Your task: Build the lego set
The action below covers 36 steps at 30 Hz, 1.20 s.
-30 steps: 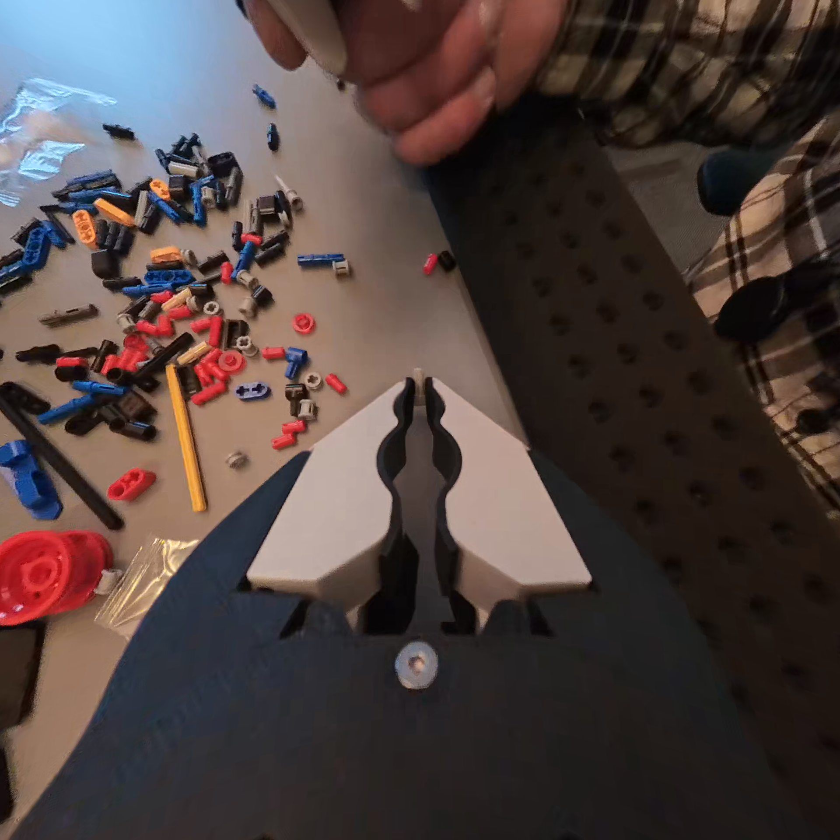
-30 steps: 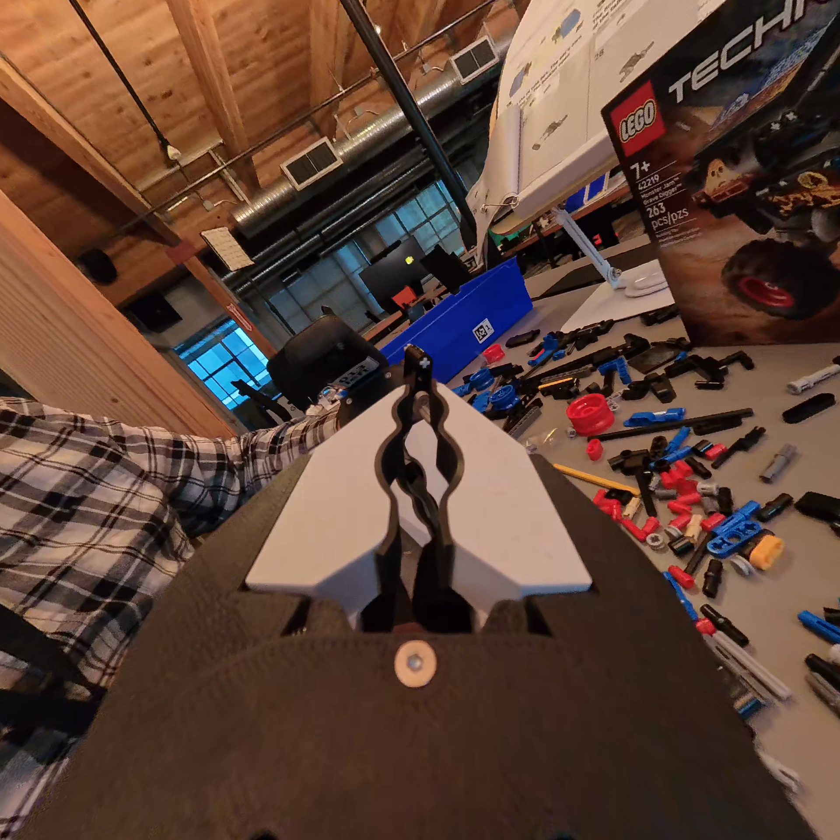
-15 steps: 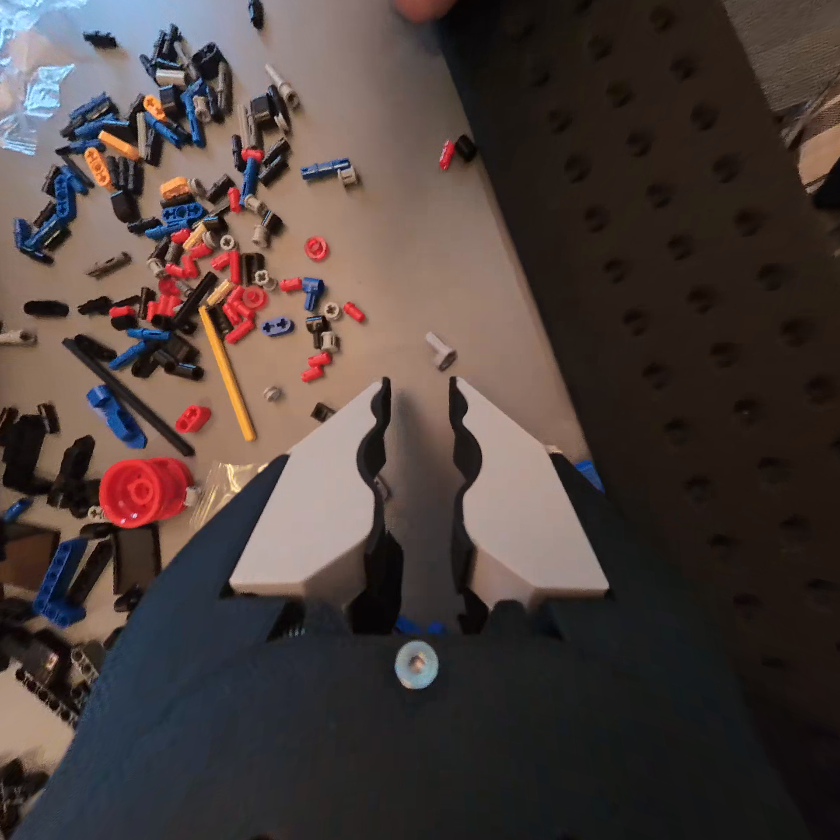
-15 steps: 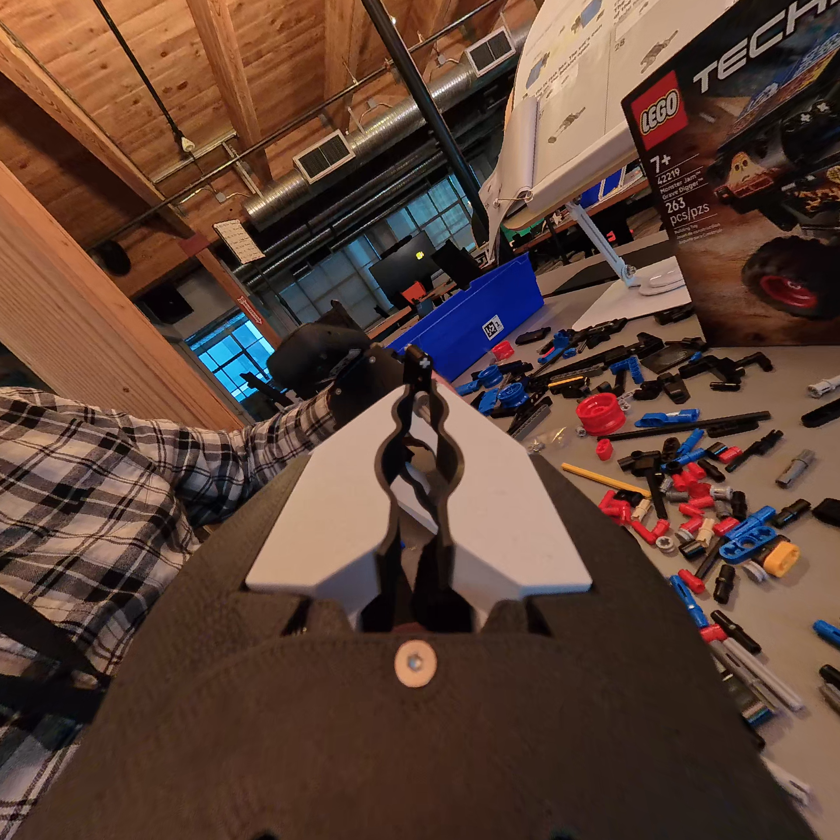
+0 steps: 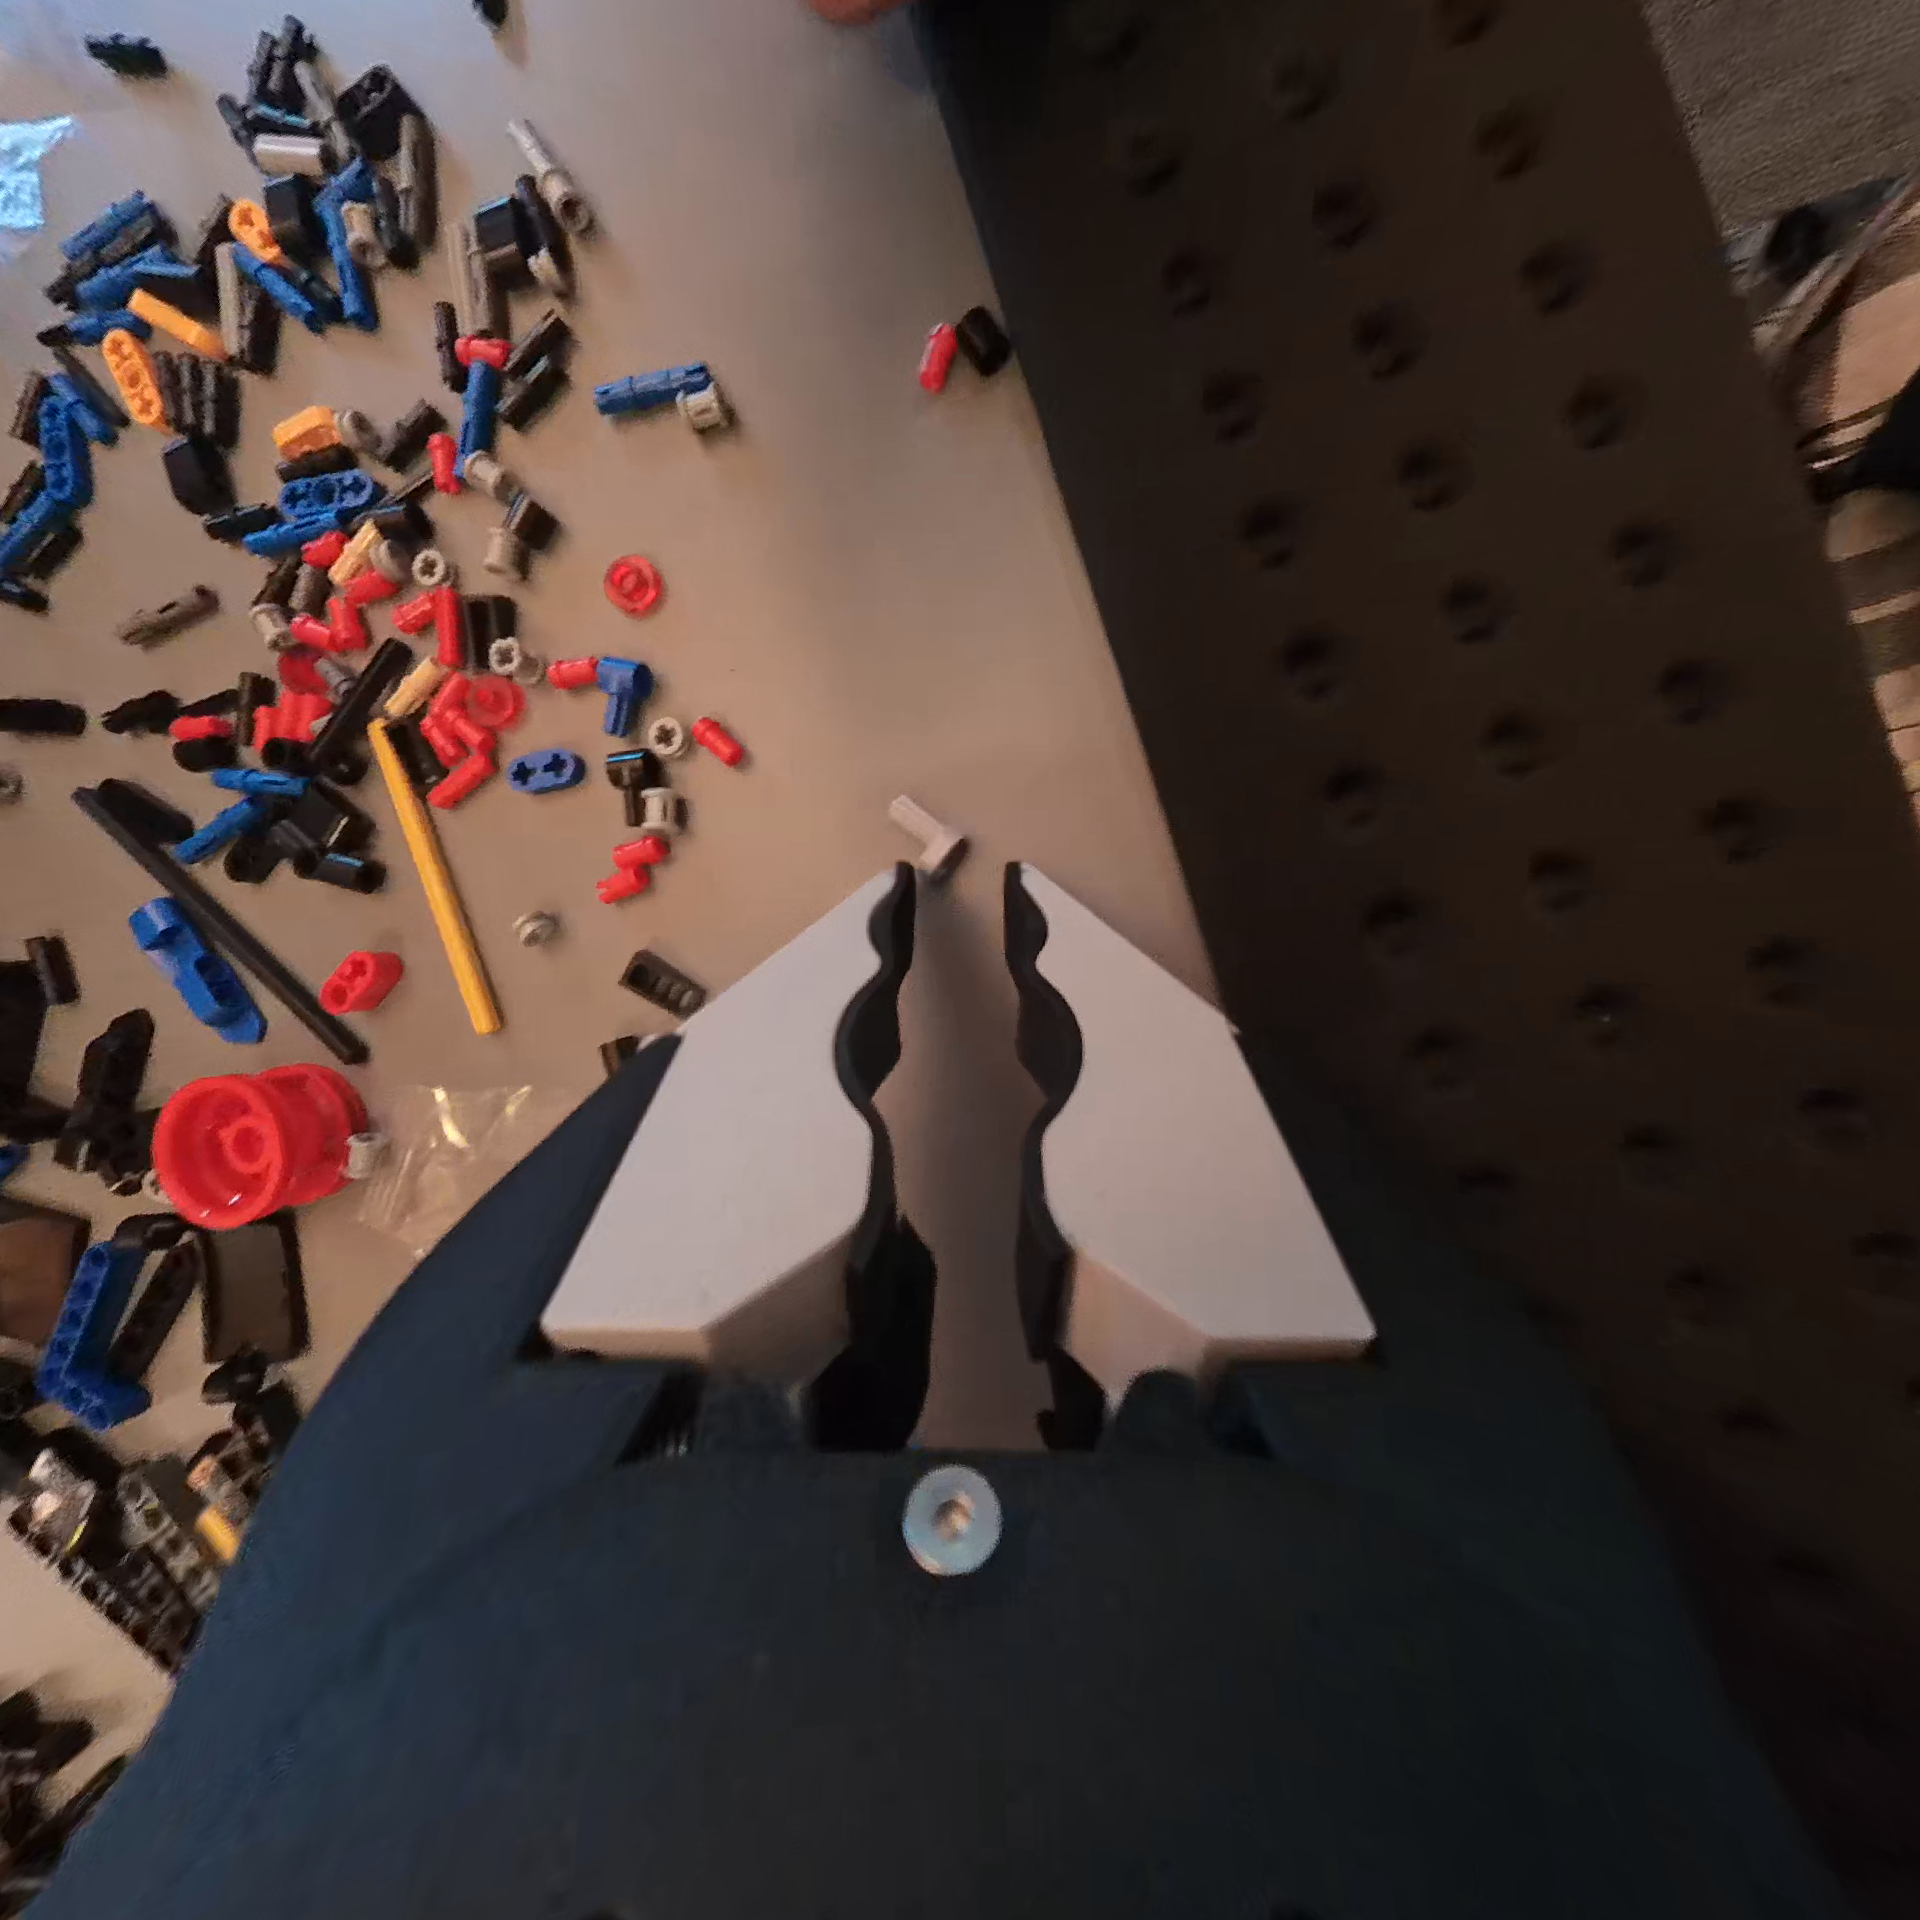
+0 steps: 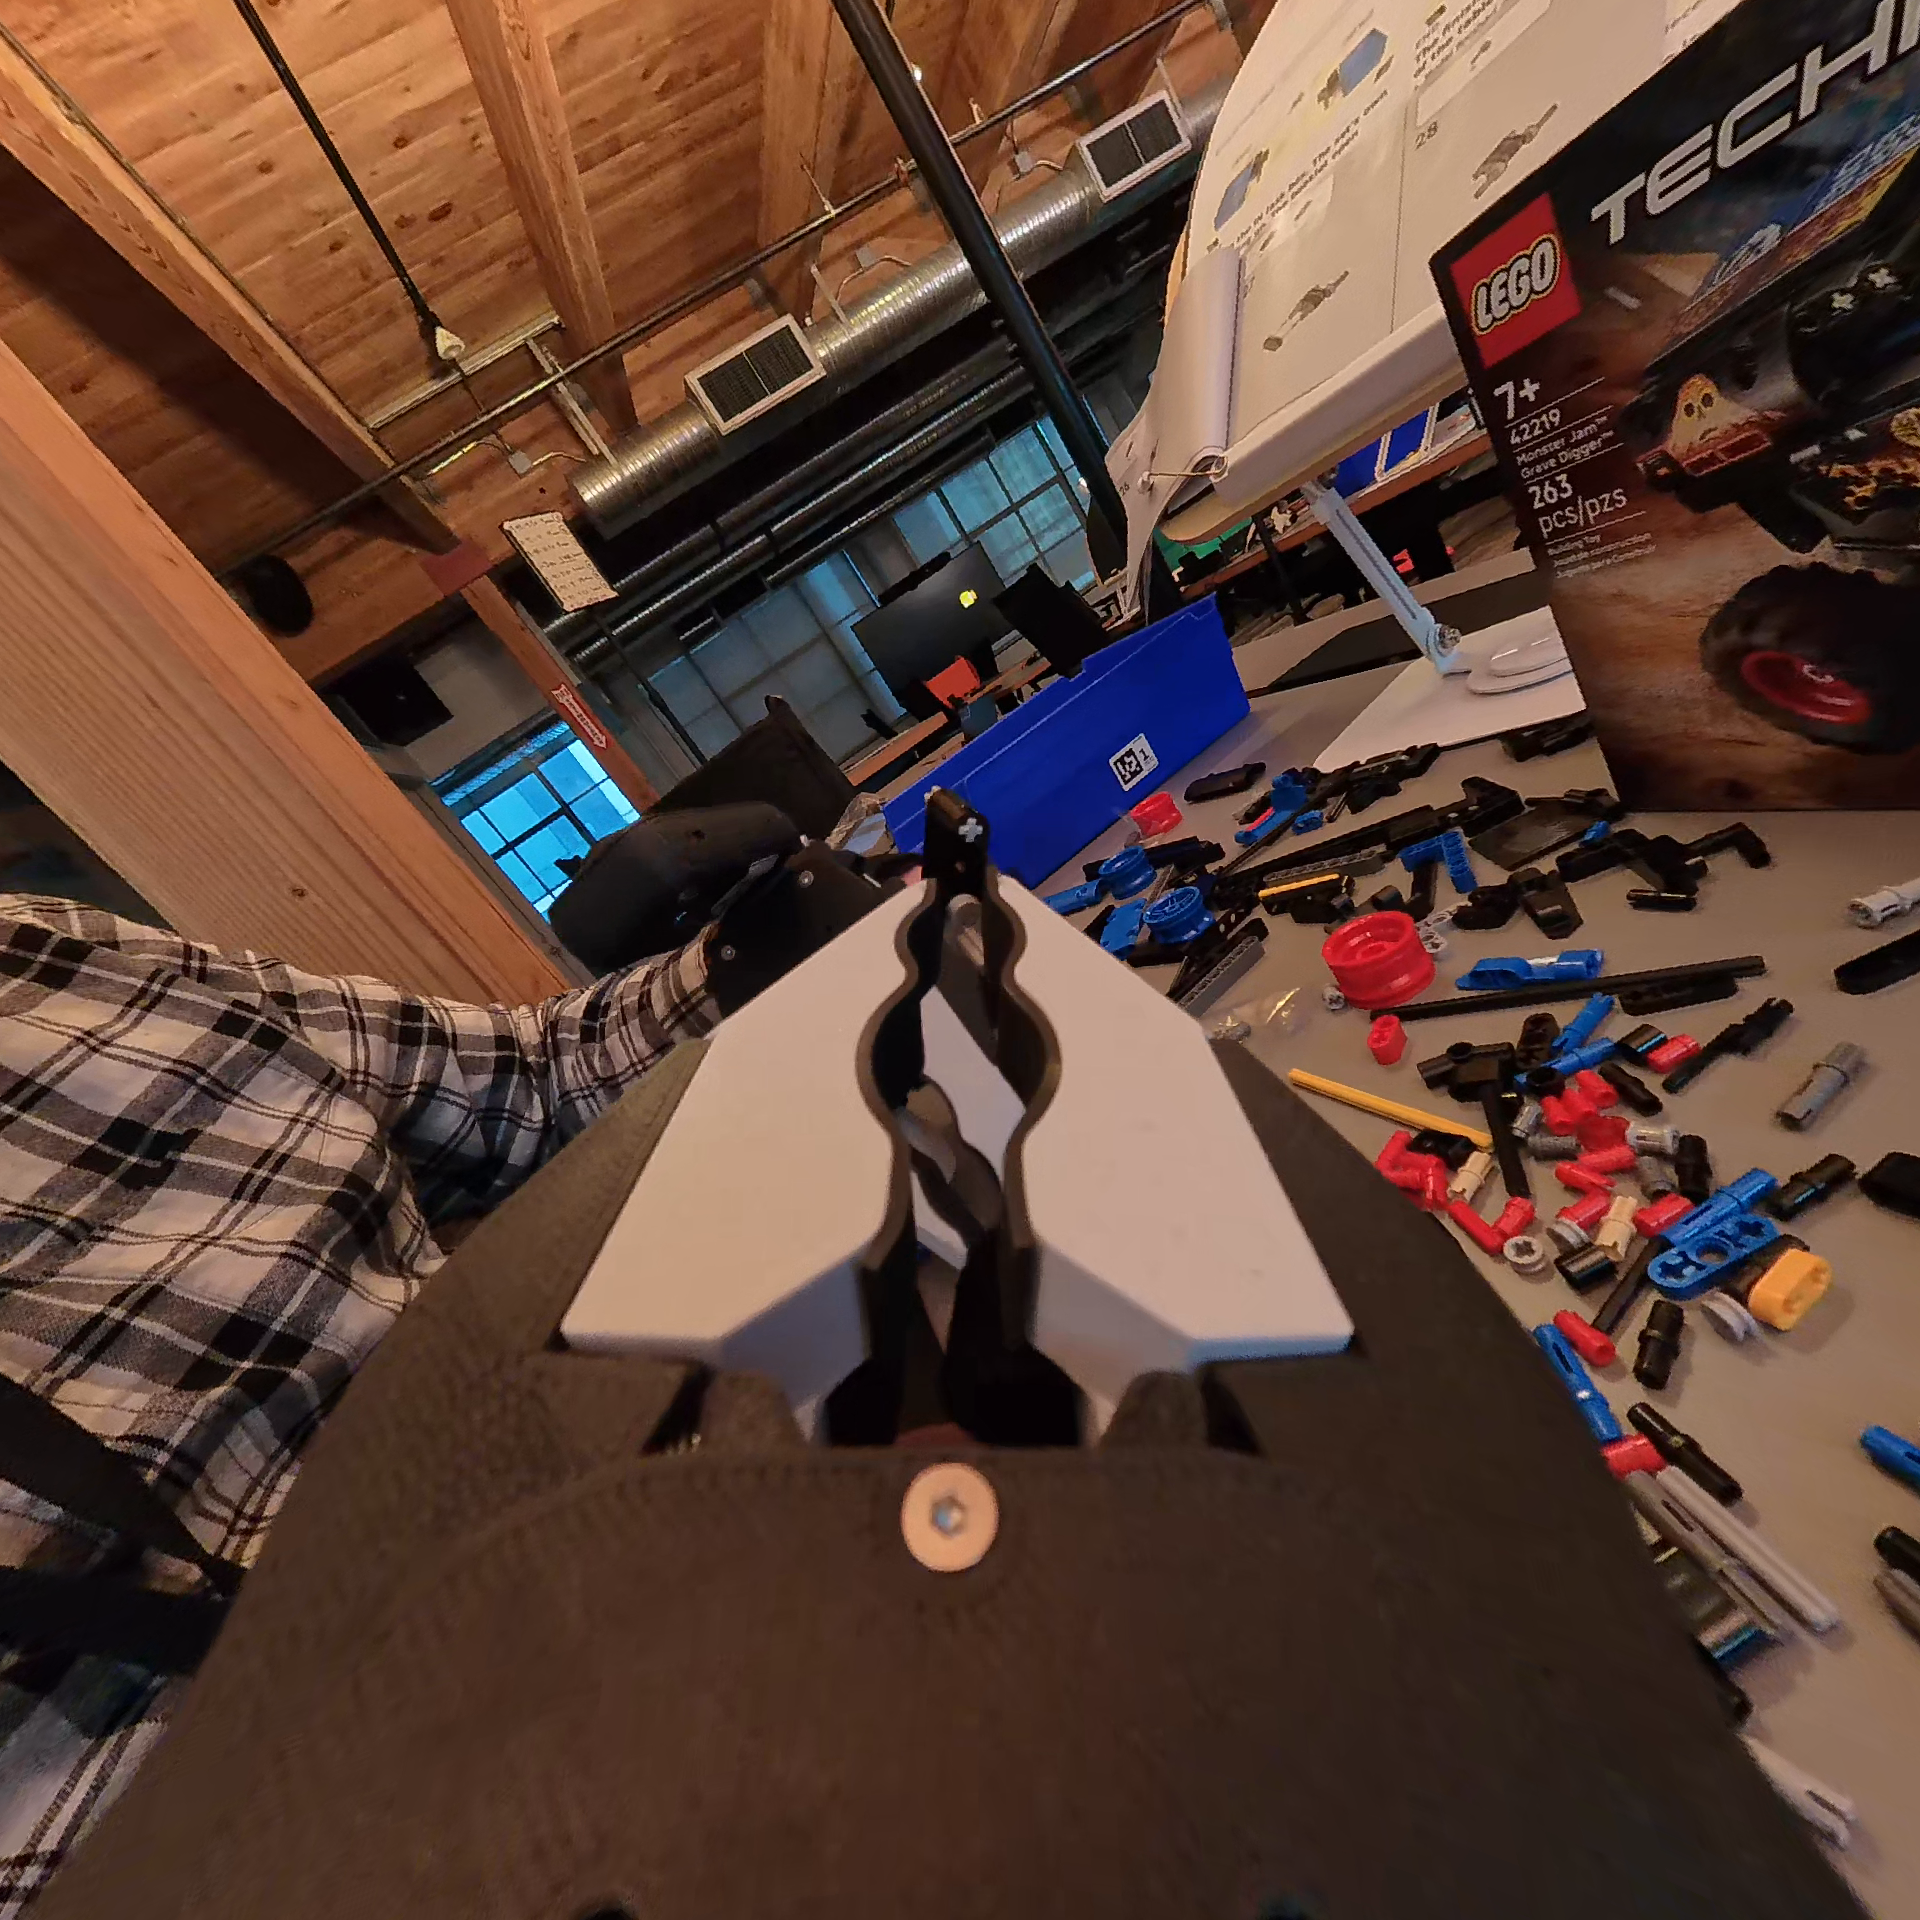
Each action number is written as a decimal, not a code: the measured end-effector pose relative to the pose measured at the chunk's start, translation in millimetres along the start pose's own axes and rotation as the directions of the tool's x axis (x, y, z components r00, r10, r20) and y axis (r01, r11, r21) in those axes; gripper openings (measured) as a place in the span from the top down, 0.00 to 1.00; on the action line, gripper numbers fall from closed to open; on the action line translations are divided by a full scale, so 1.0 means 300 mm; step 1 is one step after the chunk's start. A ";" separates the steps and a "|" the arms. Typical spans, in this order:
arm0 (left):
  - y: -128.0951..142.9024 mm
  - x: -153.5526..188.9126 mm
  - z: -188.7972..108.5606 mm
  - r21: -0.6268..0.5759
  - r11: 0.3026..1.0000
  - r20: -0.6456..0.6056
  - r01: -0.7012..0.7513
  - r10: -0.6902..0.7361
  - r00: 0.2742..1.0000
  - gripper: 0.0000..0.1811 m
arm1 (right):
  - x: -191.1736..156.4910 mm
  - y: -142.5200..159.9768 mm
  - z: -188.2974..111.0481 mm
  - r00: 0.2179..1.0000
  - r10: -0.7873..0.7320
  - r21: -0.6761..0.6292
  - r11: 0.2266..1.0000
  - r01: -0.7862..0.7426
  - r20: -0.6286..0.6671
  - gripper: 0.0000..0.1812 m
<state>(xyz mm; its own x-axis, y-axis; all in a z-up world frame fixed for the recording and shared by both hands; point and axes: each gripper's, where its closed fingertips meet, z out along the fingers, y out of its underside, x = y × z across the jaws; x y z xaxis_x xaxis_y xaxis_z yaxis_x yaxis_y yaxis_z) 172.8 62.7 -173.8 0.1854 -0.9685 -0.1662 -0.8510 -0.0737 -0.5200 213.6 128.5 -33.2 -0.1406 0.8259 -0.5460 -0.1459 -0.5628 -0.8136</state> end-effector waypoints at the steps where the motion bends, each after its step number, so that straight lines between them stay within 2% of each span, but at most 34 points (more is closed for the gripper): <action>1: -0.009 0.012 0.000 0.012 1.000 -0.013 0.004 -0.004 1.000 0.92 | -0.001 0.000 0.000 1.000 0.000 0.000 1.000 0.000 0.001 0.97; 4: 0.006 -0.004 -0.006 -0.015 1.000 0.030 0.020 -0.020 0.999 0.90 | -0.001 0.002 0.001 1.000 -0.001 -0.002 1.000 0.001 0.003 0.97; 6: -0.001 -0.014 -0.018 0.007 0.997 0.040 0.078 -0.078 0.996 0.89 | -0.002 0.002 0.001 1.000 -0.002 -0.002 1.000 0.002 0.004 0.97; 8: -0.015 -0.019 -0.033 0.030 0.997 0.049 0.066 -0.067 0.997 0.89 | -0.003 0.002 0.000 1.000 -0.003 -0.002 1.000 0.003 0.005 0.97; 11: -0.039 -0.031 -0.035 0.032 0.997 0.052 -0.066 0.065 0.997 0.93 | -0.004 0.003 0.001 1.000 -0.005 -0.003 1.000 0.005 0.006 0.97; 14: -0.015 -0.066 -0.011 -0.051 0.975 0.038 -0.218 0.220 0.975 0.95 | -0.004 0.001 -0.001 1.000 -0.005 0.001 1.000 0.005 0.006 0.97; 16: -0.008 -0.057 -0.007 -0.046 0.969 -0.063 -0.245 0.242 0.968 0.93 | -0.005 -0.002 -0.003 1.000 -0.005 0.007 1.000 0.005 0.006 0.97; 19: -0.039 -0.062 -0.017 0.007 0.950 -0.114 -0.312 0.311 0.944 0.91 | -0.005 -0.003 -0.005 1.000 -0.006 0.012 1.000 0.006 0.007 0.97; 23: -0.030 -0.054 0.009 -0.032 0.915 -0.134 -0.402 0.394 0.909 0.90 | -0.006 -0.004 -0.006 1.000 -0.003 0.013 1.000 0.003 0.011 0.97; 29: -0.048 -0.010 0.029 0.012 0.917 -0.139 -0.399 0.396 0.907 0.88 | -0.010 -0.005 -0.009 1.000 -0.002 0.016 1.000 0.002 0.020 0.97; 34: -0.050 0.001 0.037 -0.004 0.924 -0.117 -0.381 0.378 0.918 0.97 | -0.011 -0.005 -0.009 1.000 -0.002 0.016 1.000 0.002 0.022 0.97; 36: -0.055 0.000 0.040 -0.004 0.937 -0.091 -0.350 0.349 0.933 0.97 | -0.012 -0.007 -0.011 1.000 -0.003 0.020 1.000 0.003 0.022 0.97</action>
<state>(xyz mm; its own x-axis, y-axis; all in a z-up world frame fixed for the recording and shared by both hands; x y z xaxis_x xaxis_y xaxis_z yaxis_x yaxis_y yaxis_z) 192.8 66.9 -175.3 -0.1686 -0.9508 -0.2598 -0.8638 0.2695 -0.4257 217.6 126.8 -30.2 -0.1616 0.8267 -0.5389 -0.1660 -0.5611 -0.8109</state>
